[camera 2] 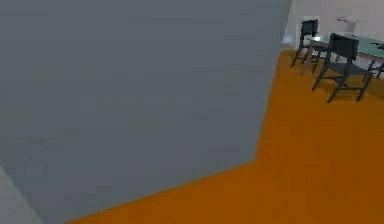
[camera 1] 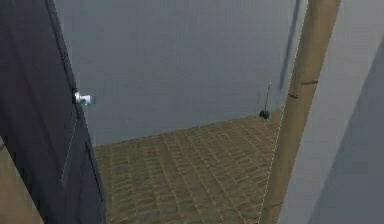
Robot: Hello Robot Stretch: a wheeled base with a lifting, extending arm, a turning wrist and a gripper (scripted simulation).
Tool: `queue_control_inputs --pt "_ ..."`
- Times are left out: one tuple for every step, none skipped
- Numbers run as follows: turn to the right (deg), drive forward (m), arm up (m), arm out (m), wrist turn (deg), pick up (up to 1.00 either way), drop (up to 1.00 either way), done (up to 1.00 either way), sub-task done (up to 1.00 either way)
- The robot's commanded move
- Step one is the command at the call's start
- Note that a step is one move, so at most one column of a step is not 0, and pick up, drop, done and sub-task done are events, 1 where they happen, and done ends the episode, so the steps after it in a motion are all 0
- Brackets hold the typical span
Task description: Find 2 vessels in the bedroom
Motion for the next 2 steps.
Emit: queue_control_inputs --pt "0.0 1.00 0.00 0.00 0.0 0.00 0.00 0.00 0.00" --pt "12.0 0.00 0.00 0.00 0.0 0.00 0.00 0.00 0.00"
